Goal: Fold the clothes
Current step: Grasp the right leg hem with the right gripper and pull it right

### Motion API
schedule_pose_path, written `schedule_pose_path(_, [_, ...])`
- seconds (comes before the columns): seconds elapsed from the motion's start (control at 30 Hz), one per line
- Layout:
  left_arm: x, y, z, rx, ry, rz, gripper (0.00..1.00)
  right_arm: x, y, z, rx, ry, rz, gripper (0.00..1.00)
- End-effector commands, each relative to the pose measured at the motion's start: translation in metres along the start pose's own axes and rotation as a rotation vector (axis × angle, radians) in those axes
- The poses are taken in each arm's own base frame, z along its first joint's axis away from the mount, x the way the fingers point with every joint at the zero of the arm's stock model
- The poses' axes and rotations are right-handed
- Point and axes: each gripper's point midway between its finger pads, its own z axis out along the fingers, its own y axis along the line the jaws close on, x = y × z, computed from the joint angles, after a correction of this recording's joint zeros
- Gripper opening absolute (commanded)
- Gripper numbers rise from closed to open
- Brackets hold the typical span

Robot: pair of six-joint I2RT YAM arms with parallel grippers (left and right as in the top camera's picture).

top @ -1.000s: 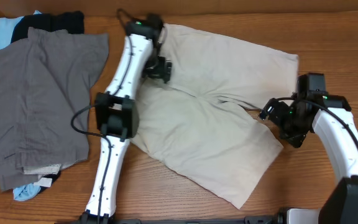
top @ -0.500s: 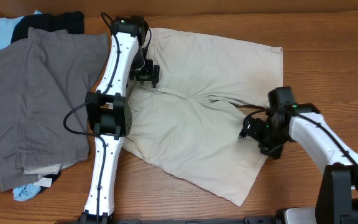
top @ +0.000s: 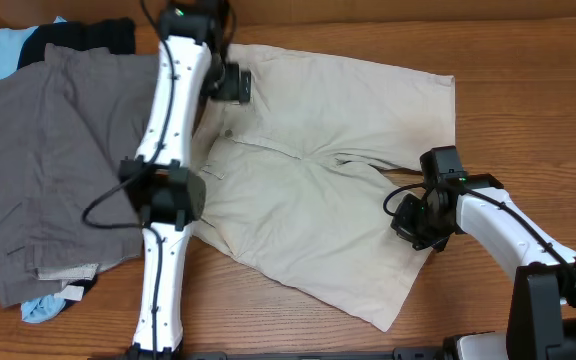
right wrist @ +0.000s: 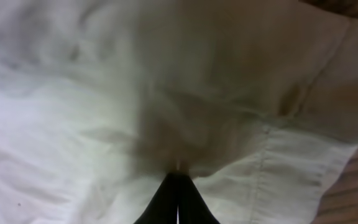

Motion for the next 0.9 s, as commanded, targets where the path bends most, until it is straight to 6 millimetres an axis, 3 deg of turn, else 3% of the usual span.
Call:
schedule_pose_path(0.0, [-0.013,0.003,-0.094,0.021,-0.215,-0.004,1.00,-0.016,-0.009,-0.002,0.009,-0.052,0.047,0.04])
schedule_pose_path(0.13, [-0.010,0.005,-0.133,0.029,-0.296,-0.006,1.00,-0.035,-0.022,-0.004,-0.003,-0.087,0.109,0.04])
schedule_pose_path(0.3, [-0.007,0.012,-0.159,0.006,-0.351,-0.003,1.00,-0.050,-0.044,0.001,0.008,-0.085,0.173,0.04])
schedule_pose_path(0.67, [-0.003,0.020,-0.161,-0.036,-0.345,-0.008,1.00,-0.063,-0.070,0.039,0.088,-0.056,0.197,0.04])
schedule_pose_path(0.73, [-0.004,0.022,-0.161,-0.041,-0.345,-0.007,1.00,-0.072,-0.088,0.039,0.155,-0.098,0.282,0.04])
schedule_pose_path(0.87, [-0.006,0.022,-0.161,-0.042,-0.355,-0.011,1.00,-0.097,-0.098,0.028,0.150,-0.174,0.338,0.04])
